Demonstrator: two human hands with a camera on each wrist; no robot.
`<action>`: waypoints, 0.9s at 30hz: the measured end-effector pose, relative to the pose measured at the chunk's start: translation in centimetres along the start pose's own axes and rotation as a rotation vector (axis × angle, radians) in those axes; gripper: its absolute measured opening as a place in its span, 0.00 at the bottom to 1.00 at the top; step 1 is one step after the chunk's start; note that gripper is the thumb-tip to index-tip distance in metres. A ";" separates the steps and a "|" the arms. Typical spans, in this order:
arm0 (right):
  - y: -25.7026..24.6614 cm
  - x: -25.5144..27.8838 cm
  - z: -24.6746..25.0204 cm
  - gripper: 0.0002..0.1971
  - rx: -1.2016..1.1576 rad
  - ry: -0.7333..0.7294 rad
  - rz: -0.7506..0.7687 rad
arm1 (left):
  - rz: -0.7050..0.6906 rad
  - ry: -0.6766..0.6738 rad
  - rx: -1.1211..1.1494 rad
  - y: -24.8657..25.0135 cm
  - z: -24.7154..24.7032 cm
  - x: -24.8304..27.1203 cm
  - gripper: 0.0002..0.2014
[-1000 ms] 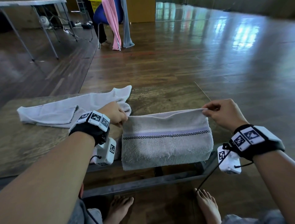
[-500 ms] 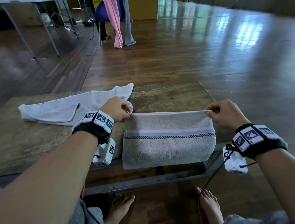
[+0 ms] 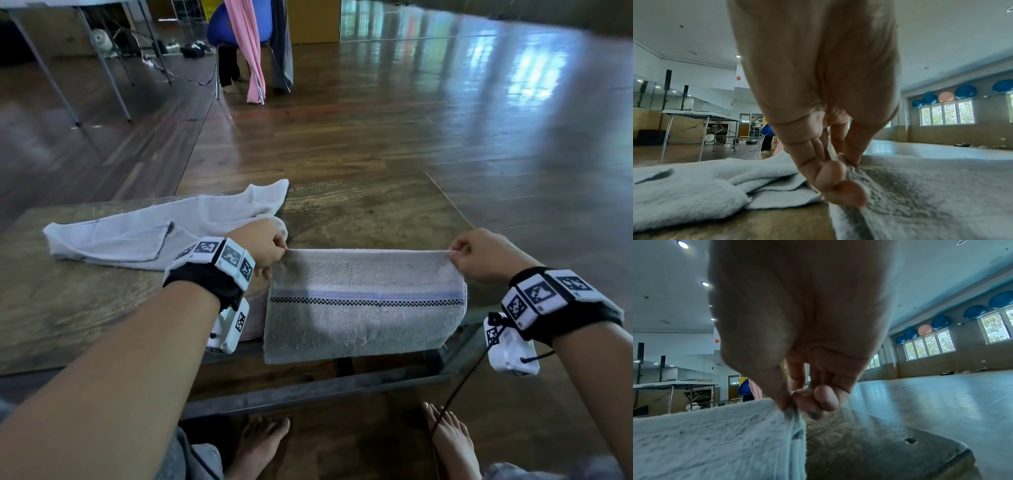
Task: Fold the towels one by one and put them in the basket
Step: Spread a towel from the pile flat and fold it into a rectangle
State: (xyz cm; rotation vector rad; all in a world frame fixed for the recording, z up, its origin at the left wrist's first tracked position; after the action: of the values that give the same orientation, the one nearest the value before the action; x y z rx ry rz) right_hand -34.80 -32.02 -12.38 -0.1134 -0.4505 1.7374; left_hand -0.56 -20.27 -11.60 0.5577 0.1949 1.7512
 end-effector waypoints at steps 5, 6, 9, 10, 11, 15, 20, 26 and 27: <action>0.1 -0.4 0.1 0.15 0.069 -0.035 -0.028 | 0.045 0.009 0.097 1.2 1.1 -0.2 0.10; 0.0 -0.5 0.5 0.16 0.061 -0.010 -0.024 | 0.042 0.013 0.123 1.5 1.5 -0.2 0.10; -0.5 -0.7 1.6 0.17 0.050 0.040 -0.005 | 0.037 0.040 0.232 2.1 2.2 0.0 0.10; -0.6 -0.7 2.0 0.16 0.031 0.060 -0.003 | 0.041 0.063 0.292 2.2 2.4 0.1 0.10; -0.8 -0.8 2.6 0.15 0.001 0.100 0.007 | 0.040 0.104 0.347 2.3 2.8 0.2 0.10; -2.1 -0.3 7.6 0.08 -0.260 0.499 0.111 | -0.100 0.694 0.216 4.1 9.1 1.3 0.09; -3.1 2.4 12.6 0.04 -1.120 0.745 0.357 | -0.496 1.137 0.325 8.2 14.6 5.8 0.06; -3.0 4.3 12.6 0.04 -1.051 0.761 0.536 | -0.609 1.156 0.274 7.9 14.0 7.5 0.06; -2.6 4.0 11.7 0.05 -0.909 0.737 0.514 | -0.581 1.114 0.237 7.2 13.2 7.2 0.06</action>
State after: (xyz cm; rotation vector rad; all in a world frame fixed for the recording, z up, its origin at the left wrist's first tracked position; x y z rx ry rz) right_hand -37.06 -30.53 -0.02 -1.5703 -0.6492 1.6877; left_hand -1.81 -17.46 4.81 -0.3586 1.2192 1.2872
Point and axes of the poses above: each hand's wrist, its own x-axis away from the middle knuckle, its own z-axis out of the back of the hand, y = z × x, the point moved 8 cm from there along -x, towards the middle knuckle, and after that the axes turned 2 degrees about -z, right-handed, at the moved point
